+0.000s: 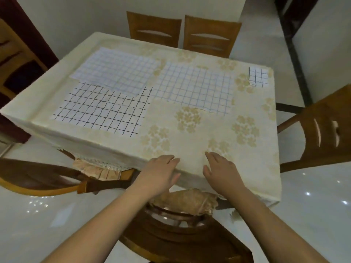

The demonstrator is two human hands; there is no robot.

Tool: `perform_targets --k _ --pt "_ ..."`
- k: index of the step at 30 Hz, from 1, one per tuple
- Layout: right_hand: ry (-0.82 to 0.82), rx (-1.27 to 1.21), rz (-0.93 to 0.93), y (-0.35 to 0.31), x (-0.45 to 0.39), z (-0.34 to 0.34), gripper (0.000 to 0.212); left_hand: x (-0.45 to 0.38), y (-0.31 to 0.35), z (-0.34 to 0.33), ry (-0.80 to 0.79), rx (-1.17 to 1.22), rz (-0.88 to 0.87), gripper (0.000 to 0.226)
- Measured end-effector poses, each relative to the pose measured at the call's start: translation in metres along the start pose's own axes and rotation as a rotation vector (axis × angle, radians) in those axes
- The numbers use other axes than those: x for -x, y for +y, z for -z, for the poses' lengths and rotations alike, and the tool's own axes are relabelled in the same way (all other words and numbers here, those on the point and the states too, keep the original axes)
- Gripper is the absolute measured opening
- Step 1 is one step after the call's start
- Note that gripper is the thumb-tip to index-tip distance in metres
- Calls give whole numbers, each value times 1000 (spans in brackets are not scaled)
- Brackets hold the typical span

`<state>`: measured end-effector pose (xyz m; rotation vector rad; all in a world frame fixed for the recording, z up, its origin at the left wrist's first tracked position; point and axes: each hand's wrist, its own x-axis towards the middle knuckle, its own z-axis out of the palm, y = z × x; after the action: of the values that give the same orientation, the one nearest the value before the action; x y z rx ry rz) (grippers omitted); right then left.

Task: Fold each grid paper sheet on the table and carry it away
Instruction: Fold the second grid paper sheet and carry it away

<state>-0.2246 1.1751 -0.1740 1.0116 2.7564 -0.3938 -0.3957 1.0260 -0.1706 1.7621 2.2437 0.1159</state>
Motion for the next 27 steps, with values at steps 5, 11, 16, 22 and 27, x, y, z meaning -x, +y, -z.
perform_targets --k 5,11,16,22,27 --pt "19 -29 -35 27 -71 -6 55 -61 -4 -4 7 -45 -62 55" --pt "48 -8 -19 49 -163 -16 57 -127 -21 -15 -30 -62 -12 54" --pt "34 73 -28 62 -229 -34 58 -166 -40 -19 -55 -49 44 55" --pt "20 87 -120 78 -287 -61 57 -184 -54 -31 -22 -63 82 56" --pt "47 8 -149 85 -306 -62 61 -172 -48 -45 -16 -23 47 54"
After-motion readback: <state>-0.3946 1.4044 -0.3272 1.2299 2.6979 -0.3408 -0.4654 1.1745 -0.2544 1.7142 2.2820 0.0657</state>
